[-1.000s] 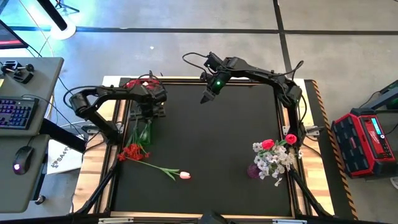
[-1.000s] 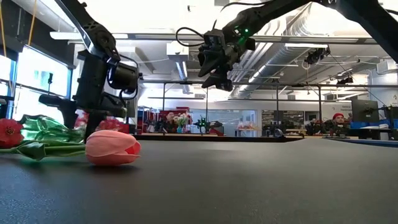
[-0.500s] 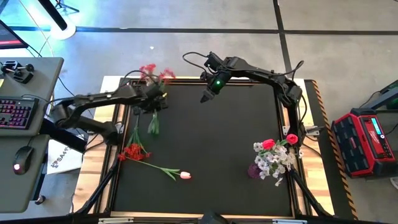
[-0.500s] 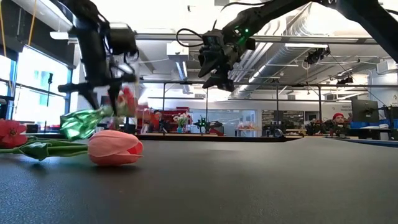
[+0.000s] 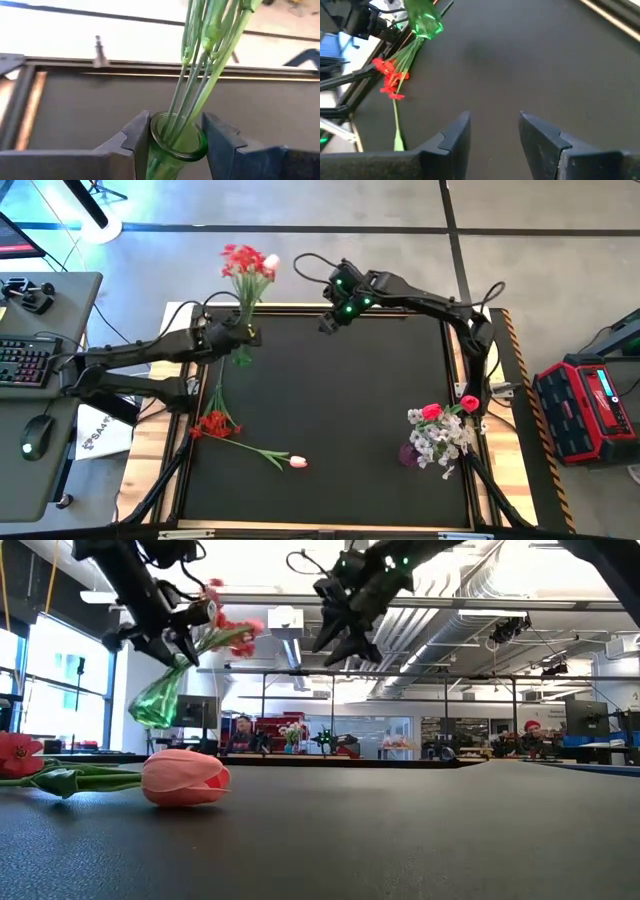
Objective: Sort flowers into vase by color
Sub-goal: Adjust the green vase
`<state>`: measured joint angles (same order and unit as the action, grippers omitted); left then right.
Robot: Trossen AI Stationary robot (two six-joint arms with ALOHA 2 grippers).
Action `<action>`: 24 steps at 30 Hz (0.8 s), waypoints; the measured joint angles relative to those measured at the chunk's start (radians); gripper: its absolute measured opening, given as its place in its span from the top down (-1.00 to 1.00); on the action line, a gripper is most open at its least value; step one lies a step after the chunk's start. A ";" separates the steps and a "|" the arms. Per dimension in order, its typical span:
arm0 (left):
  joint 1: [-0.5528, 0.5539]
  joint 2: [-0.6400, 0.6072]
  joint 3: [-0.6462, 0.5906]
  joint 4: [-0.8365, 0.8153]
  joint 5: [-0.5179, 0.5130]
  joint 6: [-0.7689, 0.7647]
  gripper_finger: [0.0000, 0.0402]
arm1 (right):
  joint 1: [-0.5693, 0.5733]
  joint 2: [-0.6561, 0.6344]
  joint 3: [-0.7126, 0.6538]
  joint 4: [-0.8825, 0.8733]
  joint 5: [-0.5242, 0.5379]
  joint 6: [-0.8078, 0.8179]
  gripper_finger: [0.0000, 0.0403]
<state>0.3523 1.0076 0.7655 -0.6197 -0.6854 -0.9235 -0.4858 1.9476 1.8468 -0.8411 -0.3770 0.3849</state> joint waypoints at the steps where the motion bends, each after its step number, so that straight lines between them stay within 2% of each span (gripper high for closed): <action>1: -0.001 -0.008 -0.022 0.038 0.006 0.014 0.38 | 0.013 -0.009 0.000 -0.001 0.024 0.002 0.25; 6: -0.057 -0.063 -0.174 0.250 0.051 0.020 0.38 | 0.084 -0.040 0.000 -0.030 0.163 0.038 0.25; 11: -0.188 -0.158 -0.287 0.357 0.093 0.069 0.38 | 0.147 -0.054 0.000 -0.067 0.274 0.073 0.25; 17: -0.361 -0.279 -0.304 0.381 0.208 0.222 0.38 | 0.186 -0.054 0.000 -0.067 0.304 0.160 0.25; 24: -0.589 -0.425 -0.304 0.412 0.236 0.341 0.38 | 0.249 -0.057 0.000 -0.065 0.356 0.278 0.25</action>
<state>-0.2367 0.5825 0.4615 -0.2078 -0.4498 -0.5830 -0.2370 1.8901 1.8469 -0.9058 -0.0209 0.6632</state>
